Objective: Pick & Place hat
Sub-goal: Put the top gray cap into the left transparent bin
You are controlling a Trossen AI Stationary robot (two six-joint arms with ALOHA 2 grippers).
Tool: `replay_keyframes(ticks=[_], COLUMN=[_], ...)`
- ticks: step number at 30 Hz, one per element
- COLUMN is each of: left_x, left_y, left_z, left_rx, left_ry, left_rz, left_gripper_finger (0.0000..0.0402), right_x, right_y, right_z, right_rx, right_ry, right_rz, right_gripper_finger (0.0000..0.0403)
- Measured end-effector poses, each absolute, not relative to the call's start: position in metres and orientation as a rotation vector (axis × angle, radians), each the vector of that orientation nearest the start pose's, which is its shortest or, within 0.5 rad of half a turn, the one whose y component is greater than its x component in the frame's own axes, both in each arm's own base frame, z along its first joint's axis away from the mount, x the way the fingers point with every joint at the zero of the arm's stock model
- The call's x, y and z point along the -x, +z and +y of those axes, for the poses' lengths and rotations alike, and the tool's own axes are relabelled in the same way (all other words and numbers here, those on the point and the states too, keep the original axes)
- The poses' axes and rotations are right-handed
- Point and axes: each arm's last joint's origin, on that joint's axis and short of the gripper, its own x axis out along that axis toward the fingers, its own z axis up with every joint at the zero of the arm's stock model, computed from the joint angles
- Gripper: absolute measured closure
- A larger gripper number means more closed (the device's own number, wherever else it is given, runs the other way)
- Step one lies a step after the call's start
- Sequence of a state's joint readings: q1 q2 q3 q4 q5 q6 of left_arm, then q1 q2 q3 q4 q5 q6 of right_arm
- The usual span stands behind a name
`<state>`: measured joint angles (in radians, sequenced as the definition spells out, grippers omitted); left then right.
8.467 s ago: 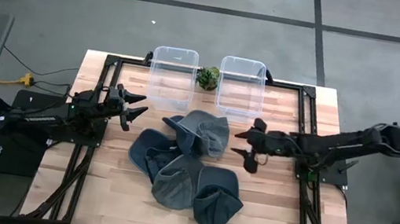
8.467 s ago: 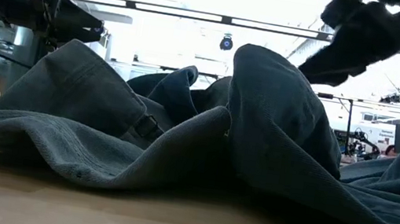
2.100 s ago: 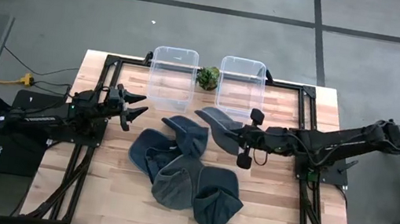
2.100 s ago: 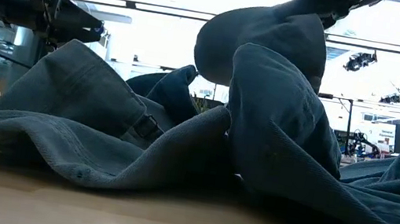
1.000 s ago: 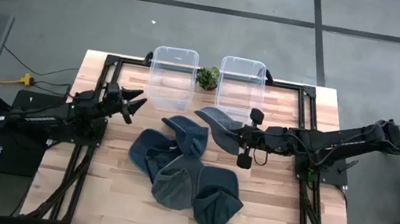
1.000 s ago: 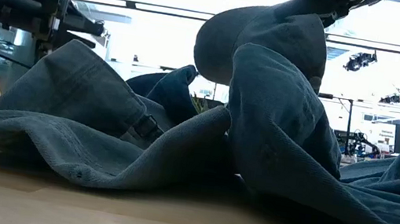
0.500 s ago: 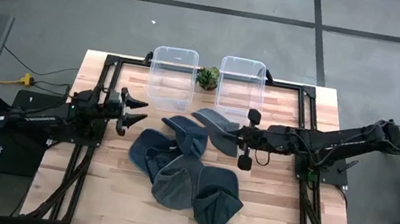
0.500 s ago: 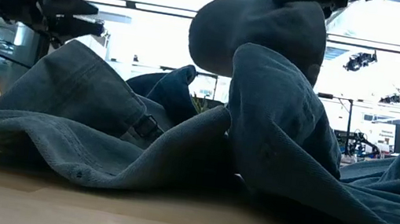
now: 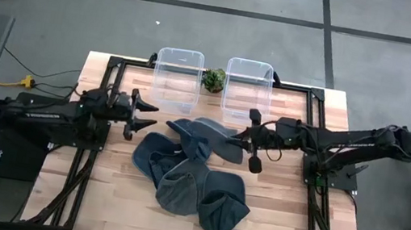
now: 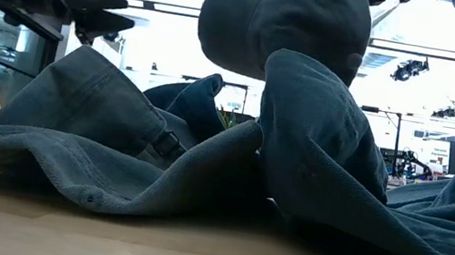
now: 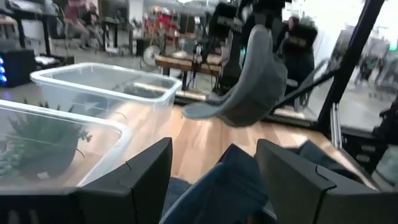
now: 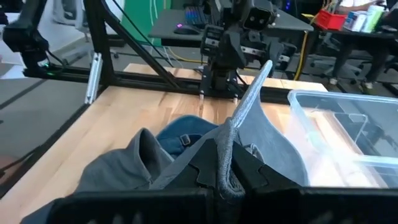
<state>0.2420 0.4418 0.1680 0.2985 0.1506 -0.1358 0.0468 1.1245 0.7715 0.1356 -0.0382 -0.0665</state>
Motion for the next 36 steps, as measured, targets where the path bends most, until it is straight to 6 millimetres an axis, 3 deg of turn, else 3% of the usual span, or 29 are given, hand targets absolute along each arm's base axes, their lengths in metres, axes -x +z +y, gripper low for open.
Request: replay_keyframes(ticks=[11,25,32,36], left_x=[-0.182,-0.265,-0.284,-0.286], left_y=[0.25,0.262,0.273,0.275], left_z=[0.038,0.057,0.059,0.059], left_rx=[0.014,-0.028,-0.019,-0.018], left_ry=[0.021,-0.049,-0.148,-0.148], left_rz=[0.06,0.185,0.167,0.168], left_gripper_finger=[0.017,0.017,0.0173,0.0219], right_x=[-0.251,-0.251,-0.251,-0.251], right_y=[0.293,0.294,0.294,0.294], right_z=[-0.003,-0.006,-0.006,-0.006], right_rx=[0.053,0.063,0.07,0.07], right_ry=[0.093,0.091,0.092,0.092], right_rz=[0.207,0.193,0.194,0.201], right_gripper_finger=[0.0397,0.0397,0.0397,0.0397])
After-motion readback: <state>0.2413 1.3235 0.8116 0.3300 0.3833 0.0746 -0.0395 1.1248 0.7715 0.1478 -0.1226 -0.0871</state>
